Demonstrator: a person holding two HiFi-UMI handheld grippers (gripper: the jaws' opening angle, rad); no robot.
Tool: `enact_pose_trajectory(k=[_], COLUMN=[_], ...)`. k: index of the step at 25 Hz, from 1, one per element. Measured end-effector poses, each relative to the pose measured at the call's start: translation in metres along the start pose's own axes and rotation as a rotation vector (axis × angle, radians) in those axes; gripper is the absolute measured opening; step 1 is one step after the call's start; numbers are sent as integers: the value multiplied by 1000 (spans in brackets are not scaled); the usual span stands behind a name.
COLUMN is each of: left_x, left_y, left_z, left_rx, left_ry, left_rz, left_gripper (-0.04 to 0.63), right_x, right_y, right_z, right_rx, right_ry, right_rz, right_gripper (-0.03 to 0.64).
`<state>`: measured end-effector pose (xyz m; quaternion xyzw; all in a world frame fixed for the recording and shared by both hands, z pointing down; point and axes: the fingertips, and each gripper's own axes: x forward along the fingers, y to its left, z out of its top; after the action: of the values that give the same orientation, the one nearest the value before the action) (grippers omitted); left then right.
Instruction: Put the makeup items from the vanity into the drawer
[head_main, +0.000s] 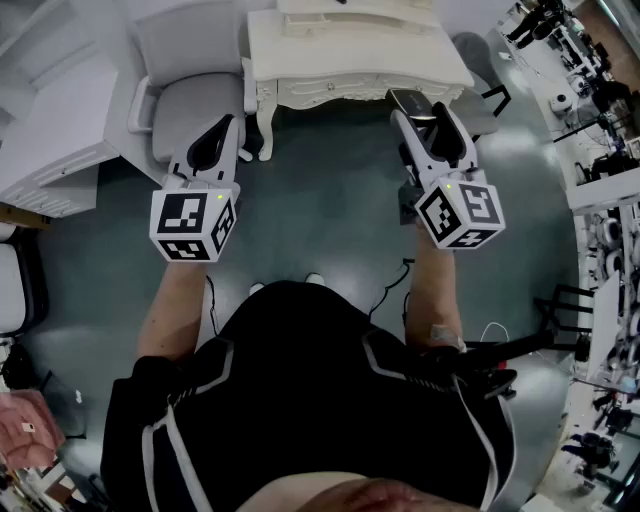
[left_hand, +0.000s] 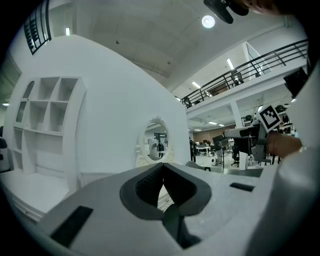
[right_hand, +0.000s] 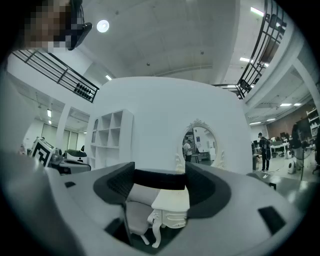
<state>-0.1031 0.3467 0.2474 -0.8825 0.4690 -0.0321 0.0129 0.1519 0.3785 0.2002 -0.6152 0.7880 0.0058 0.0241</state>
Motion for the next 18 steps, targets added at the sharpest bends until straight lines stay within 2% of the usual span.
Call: enact_pose_trajectory(k=[4,13,18], left_x=[1,7,16], left_y=[1,-3,-19], left_z=[-2,0,0], left_rx=[30,31,33], left_ry=[8,4,5], left_rz=[14,28,19], left_gripper=[5,5,5], right_x=[3,5,-1], right_y=[0,-5,-16], right_z=[2,11,12], right_rx=[1,-4,12], right_ry=[-8,-32,-43], right_rz=[7,27,34], right_gripper=[324,322,322])
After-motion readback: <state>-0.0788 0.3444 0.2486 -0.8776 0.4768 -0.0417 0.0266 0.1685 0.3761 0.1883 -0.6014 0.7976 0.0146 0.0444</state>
